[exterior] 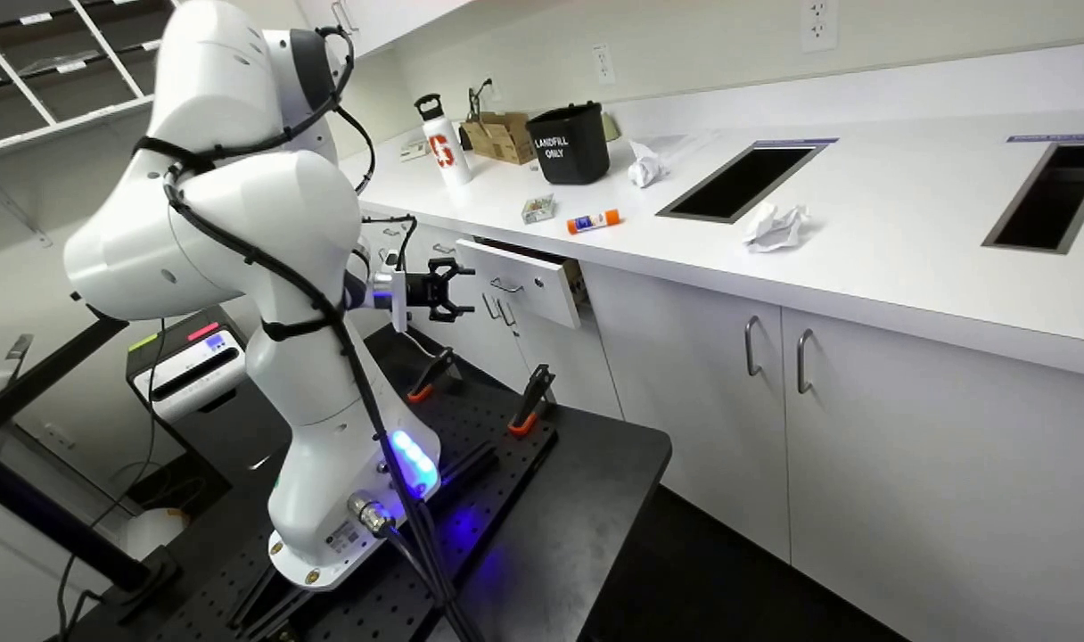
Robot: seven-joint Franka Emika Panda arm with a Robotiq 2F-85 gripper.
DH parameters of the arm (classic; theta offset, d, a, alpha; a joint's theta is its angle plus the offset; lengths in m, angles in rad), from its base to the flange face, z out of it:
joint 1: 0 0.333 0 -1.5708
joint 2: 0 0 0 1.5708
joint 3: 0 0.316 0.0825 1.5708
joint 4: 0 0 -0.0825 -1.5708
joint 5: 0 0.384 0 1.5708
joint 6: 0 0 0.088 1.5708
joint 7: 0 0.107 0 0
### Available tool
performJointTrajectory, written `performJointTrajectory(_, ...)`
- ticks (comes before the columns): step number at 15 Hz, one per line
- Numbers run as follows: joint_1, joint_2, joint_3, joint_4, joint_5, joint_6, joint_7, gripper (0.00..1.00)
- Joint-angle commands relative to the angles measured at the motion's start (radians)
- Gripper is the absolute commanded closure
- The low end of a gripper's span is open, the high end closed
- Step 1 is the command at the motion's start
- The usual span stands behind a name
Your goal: Open the first drawer from the right
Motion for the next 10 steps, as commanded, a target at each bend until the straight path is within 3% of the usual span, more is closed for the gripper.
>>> performJointTrajectory(1,0.031,0.105,-0.021,0.107,-0.062,-0.077,-0.010,0.00)
performJointTrajectory(6,0.038,0.199,-0.057,0.191,-0.230,-0.119,-0.030,0.00)
performJointTrajectory(8,0.025,0.231,-0.058,0.228,-0.260,-0.144,-0.029,0.00)
performJointTrajectory(10,-0.001,0.215,-0.034,0.194,-0.264,-0.126,-0.006,0.00)
